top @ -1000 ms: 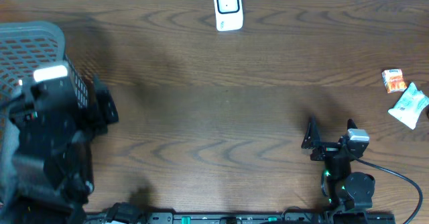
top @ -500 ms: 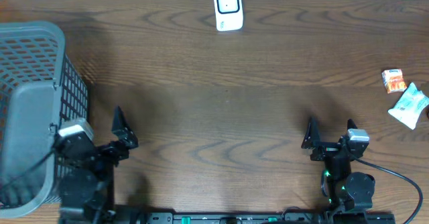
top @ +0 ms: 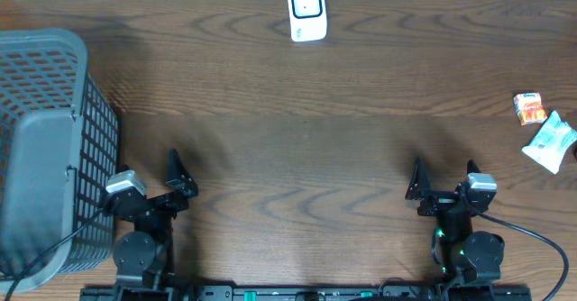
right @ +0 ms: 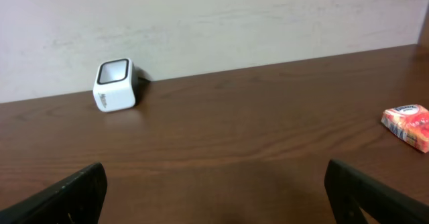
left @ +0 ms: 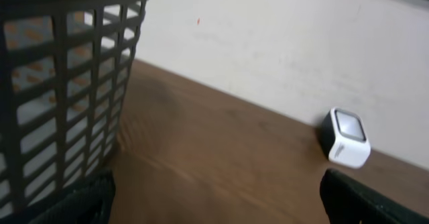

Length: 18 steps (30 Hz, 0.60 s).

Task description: Scan the item barcode

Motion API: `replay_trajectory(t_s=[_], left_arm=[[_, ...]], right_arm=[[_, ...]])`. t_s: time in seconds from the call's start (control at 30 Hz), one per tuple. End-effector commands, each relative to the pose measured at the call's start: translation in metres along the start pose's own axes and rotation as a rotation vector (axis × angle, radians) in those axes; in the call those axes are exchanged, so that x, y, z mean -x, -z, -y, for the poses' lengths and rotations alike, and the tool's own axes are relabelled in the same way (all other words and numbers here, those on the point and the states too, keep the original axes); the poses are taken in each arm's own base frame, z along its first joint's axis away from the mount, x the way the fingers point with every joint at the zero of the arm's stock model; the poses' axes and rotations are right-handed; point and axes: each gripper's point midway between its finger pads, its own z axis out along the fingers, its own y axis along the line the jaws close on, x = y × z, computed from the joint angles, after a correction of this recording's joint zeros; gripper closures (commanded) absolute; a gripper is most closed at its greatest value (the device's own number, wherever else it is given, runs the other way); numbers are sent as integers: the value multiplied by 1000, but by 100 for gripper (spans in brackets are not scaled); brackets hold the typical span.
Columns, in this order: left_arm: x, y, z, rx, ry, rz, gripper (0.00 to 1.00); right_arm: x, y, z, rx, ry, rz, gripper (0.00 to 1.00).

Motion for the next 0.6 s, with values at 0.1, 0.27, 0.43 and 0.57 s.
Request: replay_trajectory(t_s=[0.1,0.27,0.43,0.57], left_arm=[[-14,-4,-5,-6,12,35,2],[-35,-8,-19,43,-12,-4,2],[-42,-8,-31,95,-21,-35,2],[-44,-8,-34,106,-43,-47,2]], right_arm=[[0,0,0,-1,-13,3,1],[0,0,0,-2,-13,2,1],[0,0,0,-2,-13,2,1],[0,0,0,-2,-13,2,1]])
